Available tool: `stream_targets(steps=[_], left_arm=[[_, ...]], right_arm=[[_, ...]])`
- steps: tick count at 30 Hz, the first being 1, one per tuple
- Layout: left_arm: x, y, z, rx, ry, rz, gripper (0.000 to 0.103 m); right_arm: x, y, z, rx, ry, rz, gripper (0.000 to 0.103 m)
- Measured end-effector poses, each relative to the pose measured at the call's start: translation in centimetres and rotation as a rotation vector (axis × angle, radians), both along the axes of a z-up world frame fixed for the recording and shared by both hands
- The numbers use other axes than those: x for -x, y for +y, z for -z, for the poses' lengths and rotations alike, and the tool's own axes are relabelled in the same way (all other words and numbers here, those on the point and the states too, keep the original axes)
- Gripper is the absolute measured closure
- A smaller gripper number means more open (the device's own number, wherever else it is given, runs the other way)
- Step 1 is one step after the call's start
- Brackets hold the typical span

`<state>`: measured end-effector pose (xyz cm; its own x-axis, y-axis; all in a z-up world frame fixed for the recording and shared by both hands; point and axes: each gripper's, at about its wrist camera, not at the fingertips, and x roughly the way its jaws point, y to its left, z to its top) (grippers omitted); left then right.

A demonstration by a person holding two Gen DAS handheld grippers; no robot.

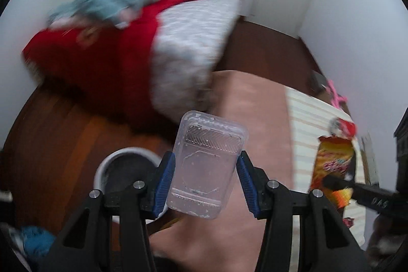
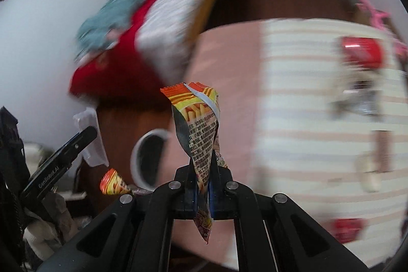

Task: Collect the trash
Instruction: 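Carry both items to the bin and open both tools to drop them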

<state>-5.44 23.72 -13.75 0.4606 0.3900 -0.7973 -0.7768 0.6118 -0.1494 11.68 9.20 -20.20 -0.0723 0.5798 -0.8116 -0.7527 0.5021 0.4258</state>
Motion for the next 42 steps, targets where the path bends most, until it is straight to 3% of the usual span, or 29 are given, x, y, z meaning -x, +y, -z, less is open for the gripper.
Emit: stream_targets(steps=[3, 8, 16, 20, 21, 22, 24, 25, 26, 30, 32, 37, 42], left_arm=[[5.0, 3.6, 2.4, 0.053, 0.023, -0.089, 0.057], [10.3, 10.8, 10.4, 0.244, 0.078, -0.195, 0.057], [11.4, 17.2, 22.0, 0.508, 0.112, -0.221, 0.055], [11.6, 18.9, 24.8, 0.555, 0.128, -0.262, 0.054], [12.0, 19.0, 24.9, 0.559, 0.127, -0.270, 0.048], [12.3, 19.2, 25.0, 0.560, 0.125, -0.279, 0.034], [12.9, 19.2, 24.9, 0.553, 0.126, -0.295, 0.013], [13.0, 19.3, 25.0, 0.549, 0.127, -0.301, 0.008], [13.1, 19.3, 24.9, 0.546, 0.134, -0.305, 0.007], [14.6, 19.0, 23.7, 0.497, 0.176, -0.333, 0.006], [14.9, 18.3, 22.3, 0.452, 0.207, -0.341, 0.006], [14.0, 15.4, 18.1, 0.334, 0.270, -0.312, 0.006], [10.3, 9.0, 12.9, 0.220, 0.277, -0.201, 0.006]], right_arm=[[5.0, 6.0, 2.6, 0.032, 0.042, -0.094, 0.097], [11.4, 16.1, 9.3, 0.150, 0.063, -0.193, 0.097], [15.2, 25.3, 19.6, 0.343, 0.081, -0.249, 0.097], [15.6, 27.6, 23.1, 0.408, 0.087, -0.252, 0.097], [15.3, 27.3, 23.4, 0.416, 0.087, -0.251, 0.097], [15.2, 27.7, 23.9, 0.429, 0.088, -0.255, 0.096], [15.2, 28.2, 24.7, 0.444, 0.089, -0.253, 0.084], [15.2, 28.5, 24.9, 0.442, 0.092, -0.254, 0.065], [14.8, 28.6, 24.8, 0.439, 0.085, -0.252, 0.047], [14.6, 28.4, 23.6, 0.418, 0.083, -0.271, 0.020], [14.2, 28.0, 22.8, 0.408, 0.074, -0.274, 0.002], [13.9, 24.9, 17.9, 0.377, -0.016, -0.248, 0.001], [10.4, 16.7, 10.9, 0.325, -0.105, -0.162, 0.001]])
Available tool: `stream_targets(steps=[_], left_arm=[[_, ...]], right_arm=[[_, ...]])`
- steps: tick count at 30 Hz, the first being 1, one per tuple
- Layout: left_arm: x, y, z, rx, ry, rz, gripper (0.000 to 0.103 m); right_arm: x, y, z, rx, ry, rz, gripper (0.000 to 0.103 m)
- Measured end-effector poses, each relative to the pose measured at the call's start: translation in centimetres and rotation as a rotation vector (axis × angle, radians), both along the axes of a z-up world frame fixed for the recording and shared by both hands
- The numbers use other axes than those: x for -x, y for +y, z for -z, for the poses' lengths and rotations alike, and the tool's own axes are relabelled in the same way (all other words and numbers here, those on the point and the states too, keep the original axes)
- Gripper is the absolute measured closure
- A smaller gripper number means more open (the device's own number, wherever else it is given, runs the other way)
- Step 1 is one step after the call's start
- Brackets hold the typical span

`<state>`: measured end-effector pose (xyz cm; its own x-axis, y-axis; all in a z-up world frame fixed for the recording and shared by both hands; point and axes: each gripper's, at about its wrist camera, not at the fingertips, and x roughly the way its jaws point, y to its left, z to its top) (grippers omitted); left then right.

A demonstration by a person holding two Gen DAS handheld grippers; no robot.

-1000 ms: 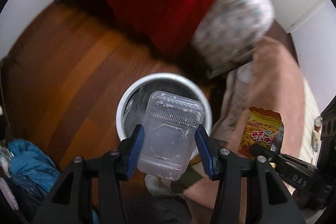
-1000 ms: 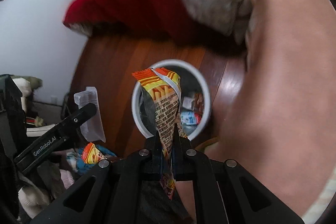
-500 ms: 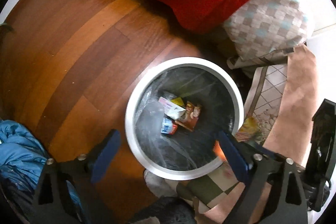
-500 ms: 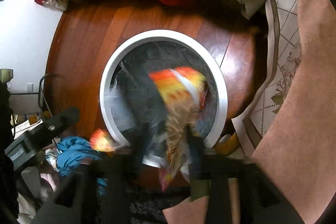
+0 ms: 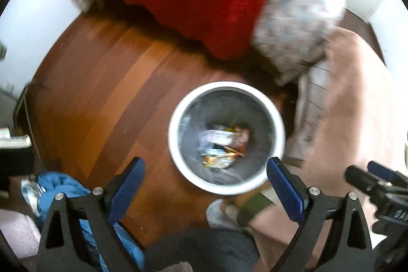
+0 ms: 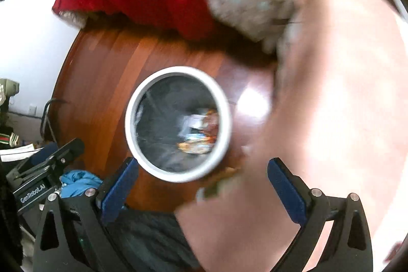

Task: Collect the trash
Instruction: 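Carry both items to the bin and open both tools to drop them, then return to the table and grasp the bread roll with the right tool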

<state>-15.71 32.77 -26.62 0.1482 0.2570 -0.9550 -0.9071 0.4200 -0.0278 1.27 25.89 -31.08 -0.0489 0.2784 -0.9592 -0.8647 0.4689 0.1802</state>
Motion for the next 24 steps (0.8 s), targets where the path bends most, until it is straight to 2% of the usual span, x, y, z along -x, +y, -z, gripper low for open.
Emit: stream_targets(steps=[2, 5, 9, 12, 15, 17, 19, 22, 24], left_arm=[[-2.7, -3.3, -1.1, -0.011, -0.005, 0.068, 0.006], [-7.3, -8.8, -0.9, 0.021, -0.016, 0.185, 0.006], [-13.6, -15.5, 0.9, 0.085, -0.011, 0.310, 0.006], [-18.4, -19.6, 2.1, 0.085, 0.028, 0.387, 0.006], [-22.8, -22.4, 3.2, 0.101, 0.070, 0.432, 0.006], [-25.3, -23.8, 3.7, 0.119, 0.090, 0.467, 0.006], [-27.1, -25.0, 4.3, 0.136, 0.127, 0.502, 0.006], [-28.8, -26.1, 5.4, 0.190, 0.166, 0.544, 0.006], [-29.4, -26.2, 6.2, 0.216, 0.197, 0.563, 0.006]], right_arm=[[-2.3, -4.2, -1.9, -0.015, -0.023, 0.052, 0.001], [-7.0, -12.8, -3.8, -0.014, -0.052, 0.179, 0.001], [-13.7, -22.7, -4.3, -0.001, -0.038, 0.351, 0.001], [-19.7, -29.4, -4.1, 0.031, -0.056, 0.448, 0.001], [-24.3, -32.3, -3.6, 0.066, -0.100, 0.464, 0.003], [-27.2, -33.1, -2.9, 0.091, -0.115, 0.436, 0.021], [-29.1, -33.1, -2.3, 0.111, -0.121, 0.412, 0.029], [-31.1, -32.4, -1.3, 0.120, -0.115, 0.378, 0.029], [-31.6, -31.8, -0.8, 0.114, -0.100, 0.363, 0.033]])
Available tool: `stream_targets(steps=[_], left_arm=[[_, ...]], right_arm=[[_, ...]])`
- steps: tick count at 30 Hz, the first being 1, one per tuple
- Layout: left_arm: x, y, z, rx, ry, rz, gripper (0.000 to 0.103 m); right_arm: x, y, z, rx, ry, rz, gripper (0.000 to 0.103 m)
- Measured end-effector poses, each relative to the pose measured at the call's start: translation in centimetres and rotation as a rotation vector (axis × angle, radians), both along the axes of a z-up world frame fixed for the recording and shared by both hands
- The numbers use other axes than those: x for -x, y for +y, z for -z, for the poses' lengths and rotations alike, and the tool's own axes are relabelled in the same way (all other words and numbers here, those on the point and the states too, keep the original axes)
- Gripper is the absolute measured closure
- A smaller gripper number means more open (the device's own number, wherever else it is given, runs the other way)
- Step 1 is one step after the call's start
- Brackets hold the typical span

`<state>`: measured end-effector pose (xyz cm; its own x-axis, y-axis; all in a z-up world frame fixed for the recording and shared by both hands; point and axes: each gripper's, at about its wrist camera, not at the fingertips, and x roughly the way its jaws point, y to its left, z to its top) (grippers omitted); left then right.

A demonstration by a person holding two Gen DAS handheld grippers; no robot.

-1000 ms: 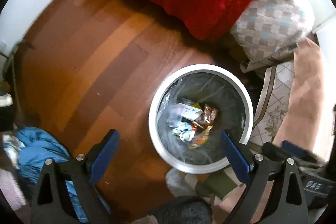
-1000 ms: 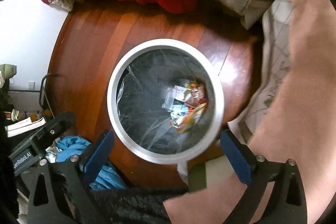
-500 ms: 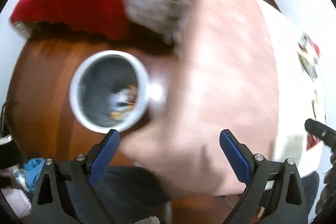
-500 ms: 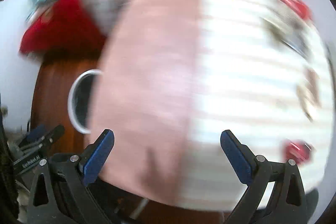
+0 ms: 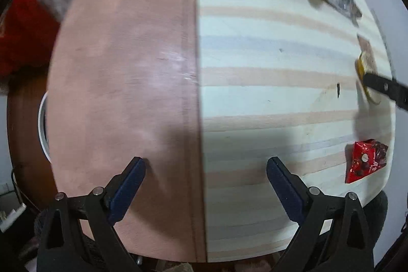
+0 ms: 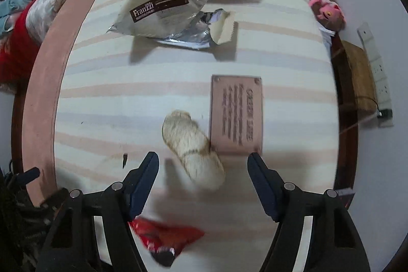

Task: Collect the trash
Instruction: 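Return to the table and grasp the bread roll with the right tool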

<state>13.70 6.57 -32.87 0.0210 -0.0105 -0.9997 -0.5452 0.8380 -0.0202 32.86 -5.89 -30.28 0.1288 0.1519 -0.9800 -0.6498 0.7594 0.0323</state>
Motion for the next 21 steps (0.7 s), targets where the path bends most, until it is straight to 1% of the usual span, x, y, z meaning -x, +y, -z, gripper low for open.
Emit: stream_targets(steps=[1, 2, 3, 4, 5, 6, 7, 10, 12, 14, 15, 18, 20, 21], left_arm=[[-0.2, 0.0, 0.1, -0.006, 0.014, 0.005, 0.006], [-0.3, 0.1, 0.1, -0.006, 0.021, 0.013, 0.006], [-0.4, 0.3, 0.1, -0.002, 0.023, 0.019, 0.005], [-0.4, 0.6, 0.2, 0.006, 0.028, 0.019, 0.005], [-0.4, 0.7, 0.2, 0.009, 0.030, 0.019, 0.005], [-0.3, 0.8, 0.2, 0.010, 0.035, 0.022, 0.005], [-0.4, 0.9, 0.2, 0.009, 0.038, 0.025, 0.005], [-0.8, 1.1, 0.2, 0.009, 0.038, 0.026, 0.005], [-0.8, 1.1, 0.1, 0.004, 0.033, 0.024, 0.005], [-0.9, 0.4, 0.2, -0.018, 0.026, 0.028, 0.005], [-1.1, -1.0, 0.1, -0.026, 0.021, 0.031, 0.005], [-0.8, -3.4, -1.2, -0.033, -0.015, 0.049, 0.005], [-0.5, -5.2, -2.3, -0.017, -0.062, 0.064, 0.005], [-0.5, -6.7, -3.0, 0.003, -0.095, 0.077, 0.005]], right_arm=[[-0.2, 0.4, 0.2, 0.001, 0.001, -0.008, 0.042], [0.0, 0.3, 0.6, 0.003, 0.000, -0.014, 0.048], [0.1, 0.4, 0.7, 0.006, -0.006, -0.014, 0.048], [0.2, 0.4, 0.6, 0.007, -0.020, -0.019, 0.053], [0.3, 0.5, 0.5, 0.017, -0.042, -0.030, 0.063], [0.6, 0.5, 0.5, 0.033, -0.061, -0.033, 0.069], [0.7, 0.1, 0.5, 0.026, -0.067, -0.035, 0.072], [0.7, -1.7, 0.2, 0.010, -0.050, 0.008, 0.077], [0.6, -3.2, 0.0, -0.008, -0.038, 0.040, 0.077], [0.8, -6.0, -0.2, -0.030, -0.022, 0.087, 0.078], [0.9, -6.8, -0.2, -0.034, -0.017, 0.099, 0.078], [2.1, -10.5, -0.2, -0.046, -0.001, 0.151, 0.078], [2.6, -12.7, 0.2, -0.051, 0.009, 0.180, 0.078], [2.9, -13.7, 0.3, -0.055, 0.017, 0.193, 0.078]])
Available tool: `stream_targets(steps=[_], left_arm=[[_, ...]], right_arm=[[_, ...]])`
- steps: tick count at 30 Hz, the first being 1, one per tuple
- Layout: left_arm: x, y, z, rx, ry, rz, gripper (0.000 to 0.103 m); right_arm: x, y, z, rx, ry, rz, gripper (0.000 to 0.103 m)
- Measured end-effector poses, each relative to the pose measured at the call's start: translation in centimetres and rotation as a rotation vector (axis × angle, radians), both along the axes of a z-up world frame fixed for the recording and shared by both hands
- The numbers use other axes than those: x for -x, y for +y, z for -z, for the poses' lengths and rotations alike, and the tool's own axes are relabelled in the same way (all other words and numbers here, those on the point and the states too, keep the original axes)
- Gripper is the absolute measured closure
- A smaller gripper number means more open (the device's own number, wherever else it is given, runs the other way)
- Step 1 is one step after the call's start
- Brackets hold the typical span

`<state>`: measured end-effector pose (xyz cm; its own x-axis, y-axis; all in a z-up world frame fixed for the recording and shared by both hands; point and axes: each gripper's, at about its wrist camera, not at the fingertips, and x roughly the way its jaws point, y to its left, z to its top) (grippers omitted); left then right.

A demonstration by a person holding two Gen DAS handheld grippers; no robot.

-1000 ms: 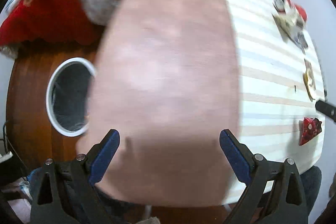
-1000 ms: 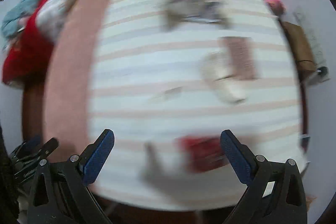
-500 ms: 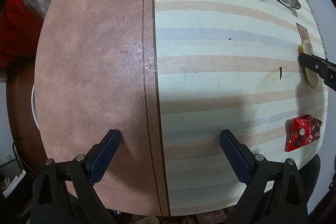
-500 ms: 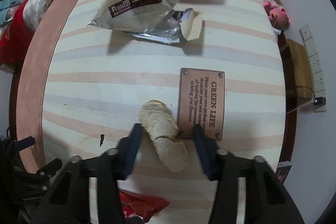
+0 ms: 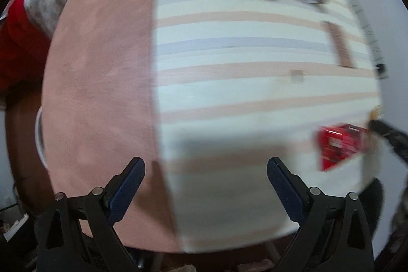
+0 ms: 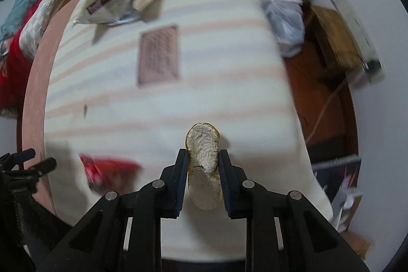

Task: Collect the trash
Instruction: 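Return to the table and grasp the bread roll with the right tool, then grasp the red snack bag with the left tool while right tool holds bread roll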

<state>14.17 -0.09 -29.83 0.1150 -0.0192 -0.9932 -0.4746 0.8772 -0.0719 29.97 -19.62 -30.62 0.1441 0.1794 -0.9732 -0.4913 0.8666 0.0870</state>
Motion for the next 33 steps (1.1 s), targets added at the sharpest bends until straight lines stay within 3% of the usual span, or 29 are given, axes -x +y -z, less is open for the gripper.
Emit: stream_targets(steps=[5, 11, 12, 15, 17, 22, 26, 27, 33], left_arm=[[-1.4, -6.6, -1.4, 0.146, -0.096, 0.093, 0.005], [-4.8, -9.6, 0.7, 0.175, -0.109, 0.147, 0.006], [-5.3, -9.7, 1.0, 0.161, -0.111, 0.151, 0.011], [-6.2, -10.0, 1.8, 0.088, -0.106, 0.139, 0.060], [-5.9, -10.1, 1.7, 0.071, -0.138, 0.122, 0.071], [-5.0, -10.0, 1.8, 0.035, -0.168, 0.104, 0.079], [-4.8, -9.7, 1.8, 0.022, -0.173, 0.099, 0.090], [-4.4, -9.9, 1.6, 0.017, -0.174, 0.103, 0.096], [-4.0, -9.5, 0.4, -0.009, -0.186, 0.111, 0.098]], right_arm=[[1.7, -3.4, 0.7, -0.032, 0.014, 0.058, 0.078], [2.5, -4.4, 0.9, -0.041, 0.019, 0.076, 0.078], [2.4, -4.3, 0.9, -0.041, 0.019, 0.078, 0.078], [2.4, -4.1, 0.9, -0.036, 0.013, 0.070, 0.076], [2.6, -4.0, 0.9, -0.034, 0.006, 0.066, 0.075], [2.9, -3.4, 0.9, -0.013, -0.023, 0.051, 0.075], [3.4, -3.0, 0.9, 0.010, -0.055, 0.036, 0.075], [3.5, -2.9, 0.9, 0.013, -0.062, 0.035, 0.075], [4.2, -2.8, 0.8, -0.021, -0.052, 0.041, 0.076]])
